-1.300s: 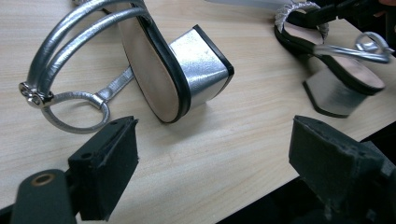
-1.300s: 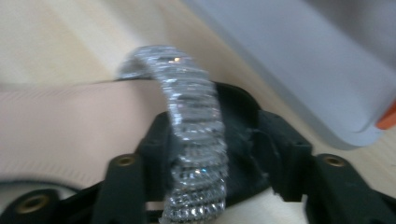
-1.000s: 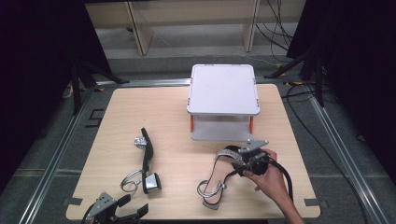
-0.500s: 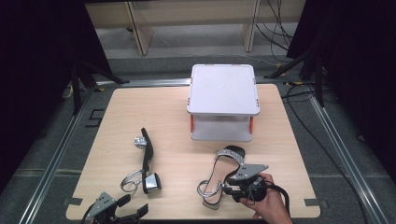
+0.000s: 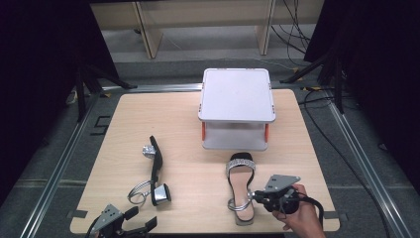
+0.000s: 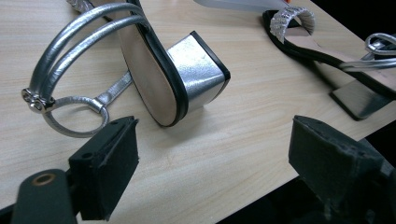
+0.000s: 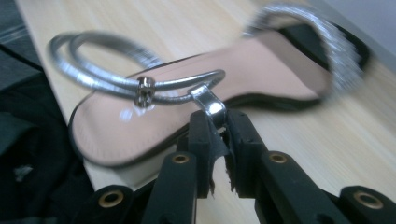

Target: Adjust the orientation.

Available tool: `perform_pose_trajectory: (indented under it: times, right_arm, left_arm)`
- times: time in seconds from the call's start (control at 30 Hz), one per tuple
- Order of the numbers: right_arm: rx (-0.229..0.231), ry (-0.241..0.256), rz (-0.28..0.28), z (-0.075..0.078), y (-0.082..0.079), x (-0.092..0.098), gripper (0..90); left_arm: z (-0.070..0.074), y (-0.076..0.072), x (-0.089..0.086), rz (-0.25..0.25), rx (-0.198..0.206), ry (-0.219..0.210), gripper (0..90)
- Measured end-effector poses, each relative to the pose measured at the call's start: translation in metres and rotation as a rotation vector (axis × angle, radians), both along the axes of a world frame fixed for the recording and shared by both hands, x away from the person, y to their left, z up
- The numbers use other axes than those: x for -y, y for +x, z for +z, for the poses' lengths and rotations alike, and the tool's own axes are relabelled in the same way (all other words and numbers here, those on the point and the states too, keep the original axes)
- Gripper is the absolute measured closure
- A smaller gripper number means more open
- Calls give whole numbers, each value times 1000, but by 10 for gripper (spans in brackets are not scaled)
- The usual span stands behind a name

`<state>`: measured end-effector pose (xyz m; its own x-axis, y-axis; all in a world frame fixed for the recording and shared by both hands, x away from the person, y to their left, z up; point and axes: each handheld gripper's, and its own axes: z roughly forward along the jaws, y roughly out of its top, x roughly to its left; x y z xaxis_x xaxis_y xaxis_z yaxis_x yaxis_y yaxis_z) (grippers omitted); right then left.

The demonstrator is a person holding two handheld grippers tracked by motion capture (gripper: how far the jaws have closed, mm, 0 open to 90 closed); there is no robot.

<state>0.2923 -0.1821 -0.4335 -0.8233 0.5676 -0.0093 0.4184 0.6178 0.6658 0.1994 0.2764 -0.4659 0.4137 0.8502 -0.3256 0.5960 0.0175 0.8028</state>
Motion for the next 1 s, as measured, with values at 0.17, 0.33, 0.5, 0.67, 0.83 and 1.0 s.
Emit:
perform_pose_trajectory:
  times: [0.17,0.33,0.5,0.67,0.83,1.0]
  right_arm:
    - [1,9,-88,0,10,27,857]
    - [32,-38,-138,3,23,39,838]
    - [26,-21,-238,20,23,52,571]
    - [10,49,-299,40,26,36,313]
    - [-52,-42,-191,37,44,-12,262]
    - [-125,-76,-160,25,53,-42,254]
  left_arm:
    - [-2,1,1,-5,12,-8,155]
    - [-1,1,0,-4,-8,13,155]
    - [-2,2,0,4,-5,3,155]
    - [-3,2,1,4,-18,12,155]
    - [-3,3,-2,16,-17,7,155]
    - [-3,3,-1,17,-17,-1,155]
